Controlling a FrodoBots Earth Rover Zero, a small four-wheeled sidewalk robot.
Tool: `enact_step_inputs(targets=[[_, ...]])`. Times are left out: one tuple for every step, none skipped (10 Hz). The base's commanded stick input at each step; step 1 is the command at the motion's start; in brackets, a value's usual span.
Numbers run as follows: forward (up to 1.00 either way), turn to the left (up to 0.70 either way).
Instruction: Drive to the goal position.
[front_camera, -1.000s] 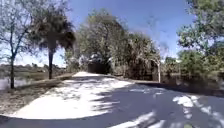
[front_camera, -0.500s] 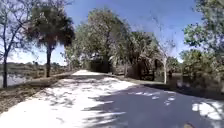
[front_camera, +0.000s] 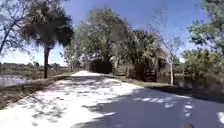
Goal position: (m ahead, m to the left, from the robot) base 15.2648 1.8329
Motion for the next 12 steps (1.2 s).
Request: enact_step_inputs(targets=[[0.85, 0.34], [0.85, 0.34], [0.85, 0.34], [0.85, 0.34], [0.85, 0.24], [0.85, 0.1], [0.85, 0.0], [0.85, 0.0], [0.85, 0.0], [0.85, 0.0], [0.85, 0.0], [0.85, 0.0]])
